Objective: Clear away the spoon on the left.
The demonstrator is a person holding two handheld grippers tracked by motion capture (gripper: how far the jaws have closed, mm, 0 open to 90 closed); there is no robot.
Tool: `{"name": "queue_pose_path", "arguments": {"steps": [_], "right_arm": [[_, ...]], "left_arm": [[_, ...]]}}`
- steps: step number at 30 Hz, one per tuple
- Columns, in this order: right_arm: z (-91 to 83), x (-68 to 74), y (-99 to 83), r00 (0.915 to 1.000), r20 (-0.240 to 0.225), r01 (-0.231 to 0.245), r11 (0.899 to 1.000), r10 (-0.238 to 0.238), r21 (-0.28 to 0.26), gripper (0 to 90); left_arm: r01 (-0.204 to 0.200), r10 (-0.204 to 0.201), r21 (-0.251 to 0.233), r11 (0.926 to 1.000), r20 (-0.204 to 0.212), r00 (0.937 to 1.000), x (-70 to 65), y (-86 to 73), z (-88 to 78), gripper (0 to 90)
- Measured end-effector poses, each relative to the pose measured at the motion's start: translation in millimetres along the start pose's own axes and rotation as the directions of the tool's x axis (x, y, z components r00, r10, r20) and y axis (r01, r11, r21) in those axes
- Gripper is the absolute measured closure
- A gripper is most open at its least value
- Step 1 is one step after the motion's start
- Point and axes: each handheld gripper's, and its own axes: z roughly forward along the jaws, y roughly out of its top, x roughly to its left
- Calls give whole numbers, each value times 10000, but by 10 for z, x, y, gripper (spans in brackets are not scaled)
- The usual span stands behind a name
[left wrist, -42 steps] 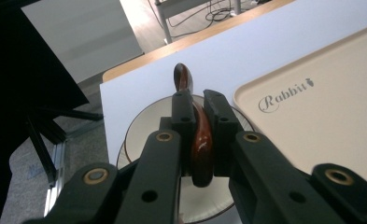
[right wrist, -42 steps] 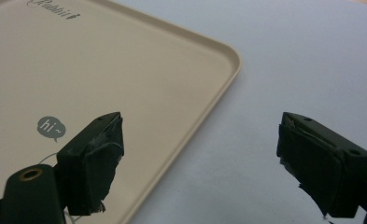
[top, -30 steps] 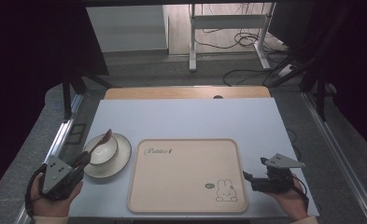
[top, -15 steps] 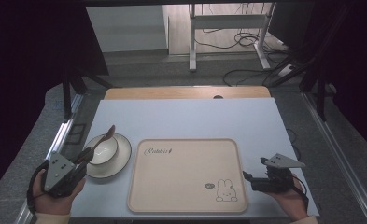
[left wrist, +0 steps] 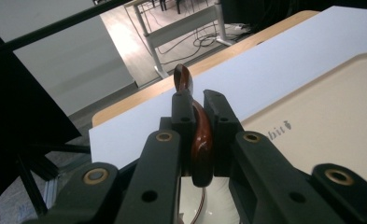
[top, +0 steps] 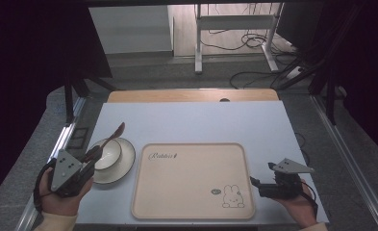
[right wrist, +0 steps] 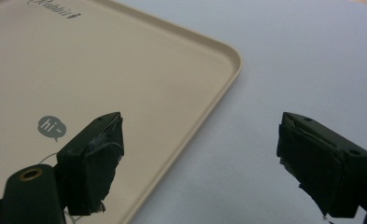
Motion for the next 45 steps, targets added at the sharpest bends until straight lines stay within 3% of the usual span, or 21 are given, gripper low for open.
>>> {"name": "queue_pose_path", "arguments": {"steps": [30, 45], "right_arm": [[-4, -6, -4, 10000, 27, 13, 10000, -13, -1, 154], [-2, -10, -9, 10000, 35, 50, 10000, -50, 29, 154]], "left_arm": [[-437, 457, -362, 9984, 582, 9973, -177, 266, 213, 846], [-558, 594, -384, 9977, 1005, 9932, -321, 304, 339, 846]]}}
